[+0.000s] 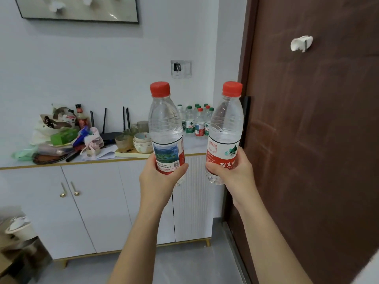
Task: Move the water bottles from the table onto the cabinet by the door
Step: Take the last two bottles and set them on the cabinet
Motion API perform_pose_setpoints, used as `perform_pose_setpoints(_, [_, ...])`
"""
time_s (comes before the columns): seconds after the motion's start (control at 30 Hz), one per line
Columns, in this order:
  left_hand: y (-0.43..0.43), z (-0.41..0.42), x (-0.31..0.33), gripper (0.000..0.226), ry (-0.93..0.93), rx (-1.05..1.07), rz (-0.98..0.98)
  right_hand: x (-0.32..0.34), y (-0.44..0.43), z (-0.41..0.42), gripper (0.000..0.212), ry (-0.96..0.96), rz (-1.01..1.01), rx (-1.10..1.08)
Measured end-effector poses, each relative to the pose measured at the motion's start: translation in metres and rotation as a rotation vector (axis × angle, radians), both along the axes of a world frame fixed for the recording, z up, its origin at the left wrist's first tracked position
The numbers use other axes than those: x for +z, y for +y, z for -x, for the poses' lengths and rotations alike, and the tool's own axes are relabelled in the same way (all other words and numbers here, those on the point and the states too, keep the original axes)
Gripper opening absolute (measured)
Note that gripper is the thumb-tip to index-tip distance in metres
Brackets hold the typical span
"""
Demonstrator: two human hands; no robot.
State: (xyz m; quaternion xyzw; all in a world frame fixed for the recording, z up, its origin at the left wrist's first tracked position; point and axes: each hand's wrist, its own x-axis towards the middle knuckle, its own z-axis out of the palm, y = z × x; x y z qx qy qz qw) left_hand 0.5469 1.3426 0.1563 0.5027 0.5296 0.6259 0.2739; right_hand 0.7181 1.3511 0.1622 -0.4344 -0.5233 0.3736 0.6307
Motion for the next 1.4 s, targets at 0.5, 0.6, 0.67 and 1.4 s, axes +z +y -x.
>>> perform_pose_setpoints(0.5, [0.248,-0.017,-0.036,0.056,0.086,0.023,0.071,-0.051,0.275,-0.017,0.066,-0.042,0.048,-0.074])
perform_pose_setpoints(0.6, [0.285,-0.012,-0.054,0.057,0.105,0.028,0.119,-0.063,0.310,-0.014,0.062,-0.077,0.092,-0.077])
perform_pose_setpoints(0.67, [0.312,-0.009,-0.065,0.057,0.096,0.014,0.158,-0.072,0.334,-0.012,0.065,-0.100,0.125,-0.076])
perform_pose_setpoints(1.4, [0.601,0.032,-0.164,0.051,0.106,-0.128,0.376,-0.167,0.602,0.036,0.070,-0.200,0.318,-0.044])
